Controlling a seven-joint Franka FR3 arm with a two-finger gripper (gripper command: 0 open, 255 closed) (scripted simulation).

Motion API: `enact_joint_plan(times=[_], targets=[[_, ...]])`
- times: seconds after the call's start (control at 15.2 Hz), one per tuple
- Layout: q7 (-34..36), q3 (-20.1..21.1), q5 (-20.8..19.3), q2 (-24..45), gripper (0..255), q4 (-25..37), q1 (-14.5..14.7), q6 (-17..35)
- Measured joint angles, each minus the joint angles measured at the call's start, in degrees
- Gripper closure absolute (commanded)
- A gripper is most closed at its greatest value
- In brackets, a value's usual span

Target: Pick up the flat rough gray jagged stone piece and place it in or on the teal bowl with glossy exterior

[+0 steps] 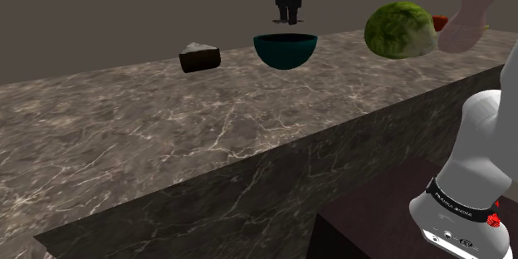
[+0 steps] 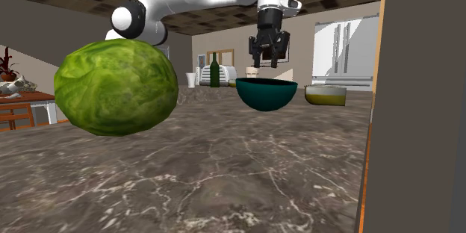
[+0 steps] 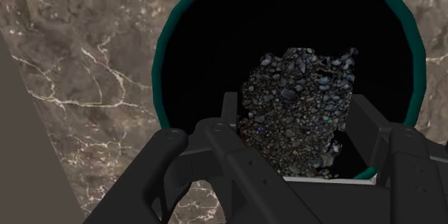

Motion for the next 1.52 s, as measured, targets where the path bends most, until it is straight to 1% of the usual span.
enact_joint_plan(times=[0.4, 0.79, 0.86, 1.25, 1.32, 1.52], targets=[[0.6, 0.1, -0.5, -2.2, 255, -7.2, 0.3, 5.1], [0.7, 0.2, -0.5, -2.4, 255, -7.9, 0.3, 5.6], [0.7, 0.2, -0.5, -2.4, 0, -7.9, 0.3, 5.6], [0.7, 0.2, -0.5, -2.4, 0, -7.9, 0.3, 5.6], [0.6, 0.2, -0.4, -2.0, 0, -6.7, 0.3, 4.8], [-0.1, 0.0, 0.3, 1.2, 0, 2.4, -0.1, -1.1]])
